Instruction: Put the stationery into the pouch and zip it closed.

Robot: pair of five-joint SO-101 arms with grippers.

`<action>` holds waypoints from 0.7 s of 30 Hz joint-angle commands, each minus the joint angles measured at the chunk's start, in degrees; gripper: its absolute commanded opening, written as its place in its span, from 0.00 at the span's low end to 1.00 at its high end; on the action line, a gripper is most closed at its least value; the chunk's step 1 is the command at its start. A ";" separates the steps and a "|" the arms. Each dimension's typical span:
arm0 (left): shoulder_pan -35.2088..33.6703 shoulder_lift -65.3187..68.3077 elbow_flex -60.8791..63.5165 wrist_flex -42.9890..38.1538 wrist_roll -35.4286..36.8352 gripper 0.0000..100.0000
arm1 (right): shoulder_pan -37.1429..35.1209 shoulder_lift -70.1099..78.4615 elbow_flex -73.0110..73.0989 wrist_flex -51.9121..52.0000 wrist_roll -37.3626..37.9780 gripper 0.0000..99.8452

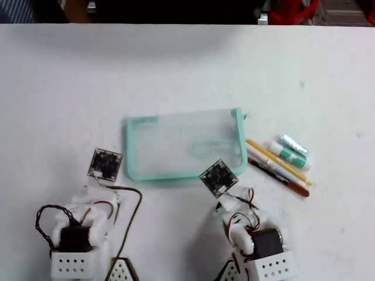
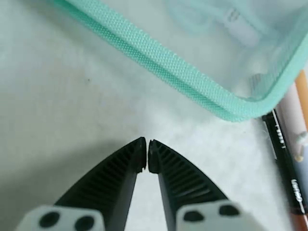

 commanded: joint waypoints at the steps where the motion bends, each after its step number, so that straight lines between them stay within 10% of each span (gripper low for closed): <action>1: 1.27 -0.57 -0.26 0.35 -0.44 0.02 | -1.89 -0.40 0.44 0.22 0.44 0.02; 14: 0.92 -0.57 -0.26 0.35 -0.44 0.02 | -20.70 -0.48 0.44 -40.31 0.09 0.02; 21: -2.77 -0.57 -0.26 0.35 -0.88 0.02 | -25.19 -0.22 0.44 -42.86 0.18 0.02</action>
